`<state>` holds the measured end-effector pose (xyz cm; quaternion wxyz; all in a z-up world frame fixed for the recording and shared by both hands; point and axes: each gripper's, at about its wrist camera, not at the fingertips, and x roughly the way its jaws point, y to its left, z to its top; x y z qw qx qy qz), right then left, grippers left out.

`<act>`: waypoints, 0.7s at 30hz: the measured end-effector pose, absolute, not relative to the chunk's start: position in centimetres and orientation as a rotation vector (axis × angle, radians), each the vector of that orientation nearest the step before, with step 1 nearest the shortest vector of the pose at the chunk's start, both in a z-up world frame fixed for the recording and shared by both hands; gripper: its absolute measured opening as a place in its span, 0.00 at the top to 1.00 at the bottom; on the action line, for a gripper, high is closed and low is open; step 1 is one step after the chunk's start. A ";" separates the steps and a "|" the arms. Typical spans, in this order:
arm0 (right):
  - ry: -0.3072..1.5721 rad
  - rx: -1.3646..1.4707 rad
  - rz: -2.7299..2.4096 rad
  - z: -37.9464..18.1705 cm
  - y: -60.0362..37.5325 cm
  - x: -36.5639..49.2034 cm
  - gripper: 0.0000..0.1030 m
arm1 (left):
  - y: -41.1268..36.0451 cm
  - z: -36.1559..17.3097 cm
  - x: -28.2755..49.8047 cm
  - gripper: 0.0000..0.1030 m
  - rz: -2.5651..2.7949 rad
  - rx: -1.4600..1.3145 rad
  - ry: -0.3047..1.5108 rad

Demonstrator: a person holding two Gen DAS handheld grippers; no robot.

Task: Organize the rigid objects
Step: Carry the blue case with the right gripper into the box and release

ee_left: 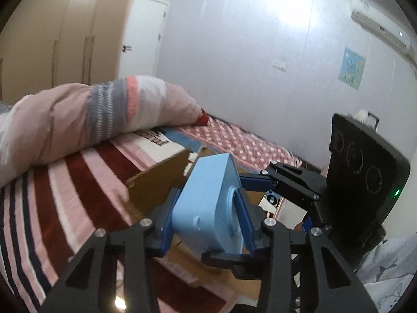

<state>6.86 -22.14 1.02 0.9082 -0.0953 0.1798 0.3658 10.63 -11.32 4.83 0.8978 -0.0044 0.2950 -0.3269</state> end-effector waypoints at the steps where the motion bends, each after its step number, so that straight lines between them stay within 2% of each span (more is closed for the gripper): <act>1: 0.400 -0.189 0.742 0.8 -22.7 7.6 0.23 | -12.0 4.6 11.2 0.62 -0.684 -0.001 0.630; 6: 0.522 -0.195 0.682 -0.5 -24.4 10.6 0.23 | -14.5 2.8 14.0 0.59 -0.666 0.027 0.715; 8: 0.563 -0.206 0.651 -1.1 -24.5 11.7 0.23 | -14.9 2.6 14.1 0.50 -0.636 0.050 0.710; 10: 0.584 -0.215 0.627 -1.6 -24.7 12.2 0.22 | -14.5 2.8 14.0 0.26 -0.616 0.049 0.677; 11: 0.592 -0.212 0.626 -1.8 -24.8 12.3 0.20 | -13.9 3.1 13.7 0.23 -0.612 0.029 0.658; 12: 0.595 -0.206 0.629 -1.9 -24.9 12.3 0.15 | -13.4 3.2 13.9 0.20 -0.610 0.013 0.648; 14: 0.595 -0.179 0.634 -2.0 -25.3 12.5 0.12 | -12.2 3.8 13.5 0.20 -0.598 -0.012 0.633; 21: 0.500 -0.174 0.703 0.1 -23.7 9.2 0.13 | -6.6 5.7 10.6 0.17 -0.464 -0.032 0.551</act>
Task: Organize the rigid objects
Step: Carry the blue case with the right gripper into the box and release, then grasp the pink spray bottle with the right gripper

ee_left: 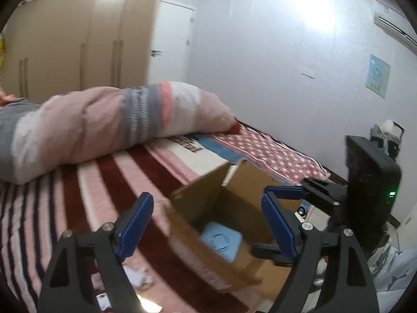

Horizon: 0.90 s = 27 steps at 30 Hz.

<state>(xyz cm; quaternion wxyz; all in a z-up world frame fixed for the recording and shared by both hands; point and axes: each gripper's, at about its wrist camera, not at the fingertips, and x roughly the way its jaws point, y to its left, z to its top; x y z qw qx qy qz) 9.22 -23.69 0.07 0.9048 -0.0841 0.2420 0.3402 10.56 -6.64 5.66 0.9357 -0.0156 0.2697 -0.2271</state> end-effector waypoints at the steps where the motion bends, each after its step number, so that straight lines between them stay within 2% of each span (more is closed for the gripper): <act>1: 0.481 -0.179 0.720 0.4 -23.1 8.5 0.13 | -5.5 5.9 9.9 0.15 -0.432 -0.038 0.540; 6: 0.440 -0.196 0.900 1.9 -18.8 5.0 0.32 | -0.3 5.8 6.8 0.14 -0.322 -0.061 0.495; 12: 0.548 -0.292 1.058 -0.4 -11.3 2.7 0.38 | 5.6 3.1 4.2 0.14 -0.242 -0.126 0.498; 23: 0.820 -0.430 0.991 -11.4 -4.4 5.6 0.43 | 10.3 -5.5 4.0 0.14 -0.218 -0.204 0.618; 27: 0.896 -0.460 0.968 -14.2 -3.9 7.3 0.51 | 10.6 -7.5 4.0 0.14 -0.221 -0.219 0.650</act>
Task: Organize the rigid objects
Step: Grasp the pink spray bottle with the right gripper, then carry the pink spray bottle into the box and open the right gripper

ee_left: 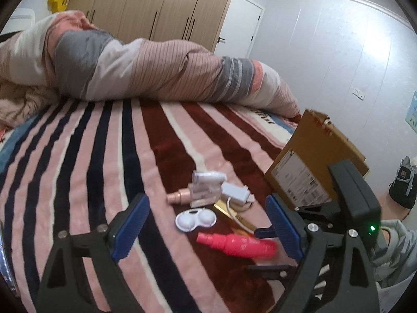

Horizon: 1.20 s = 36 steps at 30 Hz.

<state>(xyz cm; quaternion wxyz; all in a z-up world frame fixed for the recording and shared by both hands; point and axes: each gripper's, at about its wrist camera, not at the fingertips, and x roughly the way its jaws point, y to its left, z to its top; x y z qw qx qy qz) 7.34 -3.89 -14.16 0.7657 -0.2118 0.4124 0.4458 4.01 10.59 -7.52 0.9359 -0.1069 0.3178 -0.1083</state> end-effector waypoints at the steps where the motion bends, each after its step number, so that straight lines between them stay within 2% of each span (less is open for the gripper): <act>1: 0.922 -0.458 0.970 -14.7 -3.8 7.8 0.51 | 10.7 -7.8 4.0 0.14 -0.223 -0.225 0.654; 5: 0.974 -0.480 0.959 -15.8 -3.5 8.9 0.53 | 10.8 -8.7 4.2 0.14 -0.222 -0.239 0.682; 7: 1.020 -0.476 0.962 -16.7 -3.2 9.3 0.59 | 10.7 -9.0 4.2 0.14 -0.209 -0.232 0.700; 8: 1.023 -0.485 0.956 -16.9 -3.1 9.3 0.70 | 10.6 -9.0 4.2 0.14 -0.208 -0.230 0.705; 9: 1.021 -0.503 0.951 -17.1 -3.0 9.2 0.74 | 10.5 -9.0 4.2 0.14 -0.208 -0.229 0.712; 14: 0.971 -0.489 0.973 -16.4 -2.8 8.5 0.74 | 9.6 -8.6 3.9 0.14 -0.231 -0.231 0.733; 20: 0.838 -0.325 1.057 -11.4 -4.7 7.2 0.74 | 7.4 -6.4 3.6 0.14 -0.270 -0.218 0.719; 21: 0.802 -0.295 1.069 -10.0 -5.4 6.8 0.74 | 7.0 -5.6 3.5 0.15 -0.296 -0.228 0.708; 23: 0.746 -0.260 1.098 -7.9 -6.4 6.2 0.74 | 5.9 -3.8 3.2 0.28 -0.352 -0.240 0.683; 24: 0.704 -0.236 1.118 -6.5 -7.3 5.8 0.74 | 5.5 -3.2 3.1 0.39 -0.362 -0.234 0.677; 27: 0.627 -0.198 1.133 -3.9 -9.1 4.9 0.74 | 3.4 0.0 2.9 0.57 -0.429 -0.226 0.630; 36: 0.484 -0.078 1.077 1.0 -15.8 5.3 0.74 | -4.3 5.6 4.7 0.65 -0.474 -0.079 0.550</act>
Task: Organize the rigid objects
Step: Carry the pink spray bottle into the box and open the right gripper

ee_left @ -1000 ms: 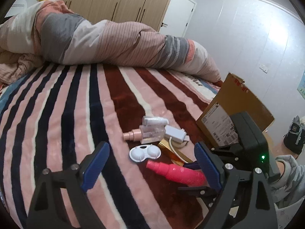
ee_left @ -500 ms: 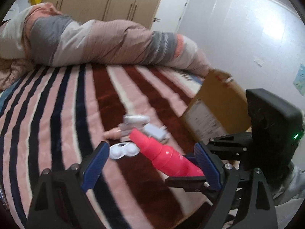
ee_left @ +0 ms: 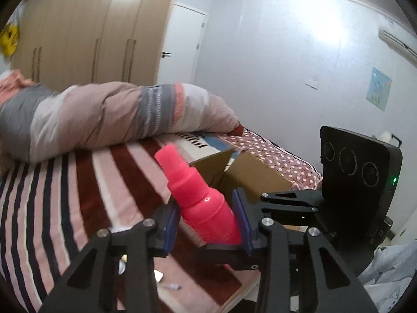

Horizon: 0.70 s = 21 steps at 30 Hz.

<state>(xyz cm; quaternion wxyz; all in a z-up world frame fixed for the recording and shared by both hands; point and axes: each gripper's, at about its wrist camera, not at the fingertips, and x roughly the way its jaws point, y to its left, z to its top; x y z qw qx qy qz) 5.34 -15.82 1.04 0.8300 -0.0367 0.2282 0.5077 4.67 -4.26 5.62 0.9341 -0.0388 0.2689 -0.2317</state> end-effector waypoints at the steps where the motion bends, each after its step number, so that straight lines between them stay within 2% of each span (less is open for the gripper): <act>1: 0.475 -0.072 1.055 1.3 -16.9 5.6 0.74 | -5.2 5.8 5.2 0.65 -0.490 -0.067 0.551; 8: 0.504 -0.001 0.940 1.4 -24.0 8.0 0.74 | -11.7 5.7 10.3 0.64 -0.619 -0.025 0.594; 17: 0.668 0.020 0.805 -2.2 -28.9 12.7 0.74 | -17.0 1.4 16.1 0.60 -0.663 0.014 0.736; 20: 0.705 0.002 0.777 -3.1 -29.3 13.6 0.73 | -17.7 0.7 16.6 0.54 -0.628 0.045 0.751; 21: 0.710 0.006 0.759 -3.3 -29.5 13.8 0.73 | -17.6 0.9 16.4 0.46 -0.615 0.060 0.737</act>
